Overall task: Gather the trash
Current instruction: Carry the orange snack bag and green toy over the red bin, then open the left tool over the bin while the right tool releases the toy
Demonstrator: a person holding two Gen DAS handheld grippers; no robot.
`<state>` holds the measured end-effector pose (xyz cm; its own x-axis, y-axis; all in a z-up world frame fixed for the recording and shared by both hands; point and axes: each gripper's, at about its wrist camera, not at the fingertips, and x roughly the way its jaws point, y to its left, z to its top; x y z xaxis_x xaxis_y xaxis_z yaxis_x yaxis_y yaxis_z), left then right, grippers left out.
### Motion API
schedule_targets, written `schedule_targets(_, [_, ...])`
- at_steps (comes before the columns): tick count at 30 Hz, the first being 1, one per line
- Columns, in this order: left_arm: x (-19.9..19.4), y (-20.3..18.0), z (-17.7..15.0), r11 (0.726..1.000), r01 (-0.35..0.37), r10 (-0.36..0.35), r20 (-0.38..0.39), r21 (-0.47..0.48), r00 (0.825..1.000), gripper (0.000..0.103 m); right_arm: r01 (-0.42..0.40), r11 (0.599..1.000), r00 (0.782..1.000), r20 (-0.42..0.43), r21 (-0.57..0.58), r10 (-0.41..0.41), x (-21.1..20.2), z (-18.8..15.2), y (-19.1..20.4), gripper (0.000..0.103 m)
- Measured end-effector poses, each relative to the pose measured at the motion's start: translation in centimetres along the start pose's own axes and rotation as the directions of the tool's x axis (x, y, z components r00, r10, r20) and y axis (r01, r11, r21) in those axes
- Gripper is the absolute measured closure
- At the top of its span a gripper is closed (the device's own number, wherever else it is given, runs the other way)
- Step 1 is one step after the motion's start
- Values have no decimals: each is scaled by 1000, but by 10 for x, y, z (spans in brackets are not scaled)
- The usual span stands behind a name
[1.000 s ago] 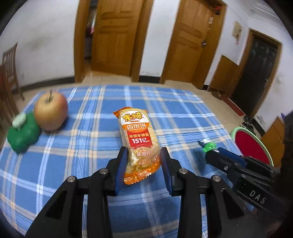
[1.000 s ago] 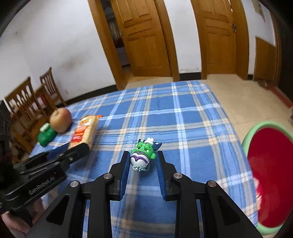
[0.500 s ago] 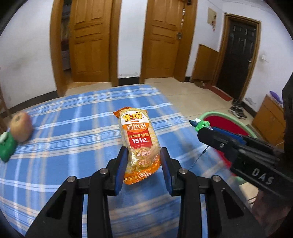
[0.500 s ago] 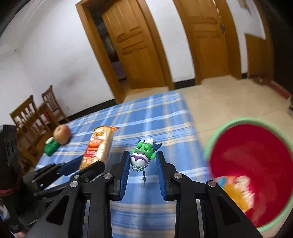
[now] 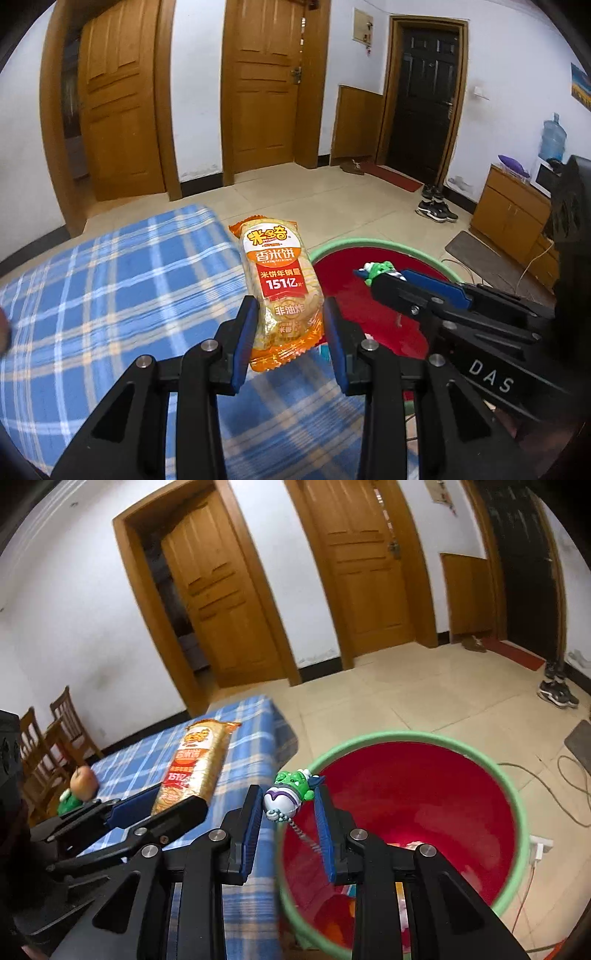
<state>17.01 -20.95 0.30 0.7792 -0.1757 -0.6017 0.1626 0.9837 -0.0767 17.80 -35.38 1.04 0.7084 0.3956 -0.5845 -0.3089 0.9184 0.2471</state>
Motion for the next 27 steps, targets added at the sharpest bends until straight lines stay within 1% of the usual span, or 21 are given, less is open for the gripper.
schedule_targets(3, [13, -10, 4, 1000, 30, -30, -8, 1, 1000, 67, 21, 1000, 1000, -1, 18, -21, -2, -3, -12, 75])
schedule_targets(5, [18, -17, 6, 999, 35, -35, -6, 10, 999, 67, 35, 999, 999, -5, 38, -35, -1, -7, -21, 75])
schedule_targets(8, [23, -18, 7, 998, 60, -60, -6, -9, 998, 67, 77, 996, 997, -16, 53, -77, -3, -13, -32, 75])
schedule_targets(9, [25, -19, 7, 998, 67, -67, -6, -14, 998, 67, 78, 995, 997, -19, 61, -77, -4, -15, -36, 75])
schedule_targets(12, [28, -22, 4, 998, 67, -67, -5, -22, 998, 66, 97, 993, 995, -30, 75, -95, -5, -21, -45, 75])
schedule_targets(15, [36, -24, -2, 997, 70, -71, -25, -32, 997, 66, 118, 990, 992, -43, 78, -115, -6, -26, -52, 75])
schedule_targets(16, [39, -26, -2, 997, 69, -70, -44, -29, 997, 66, 122, 990, 992, -42, 73, -120, -7, -27, -53, 75])
schedule_targets(19, [43, -27, -2, 995, 87, -89, -54, -42, 994, 66, 162, 985, 986, -50, 61, -159, -8, -30, -57, 75])
schedule_targets(20, [43, -27, -2, 996, 83, -85, -58, -40, 995, 66, 175, 982, 984, -57, 70, -171, -9, -31, -59, 75])
schedule_targets(24, [47, -31, -2, 996, 81, -83, -72, -28, 994, 66, 182, 975, 982, -69, 130, -174, -16, -34, -73, 75])
schedule_targets(27, [45, -42, -2, 998, 59, -57, -70, 29, 996, 66, 189, 972, 981, -64, 137, -182, -19, -34, -76, 75])
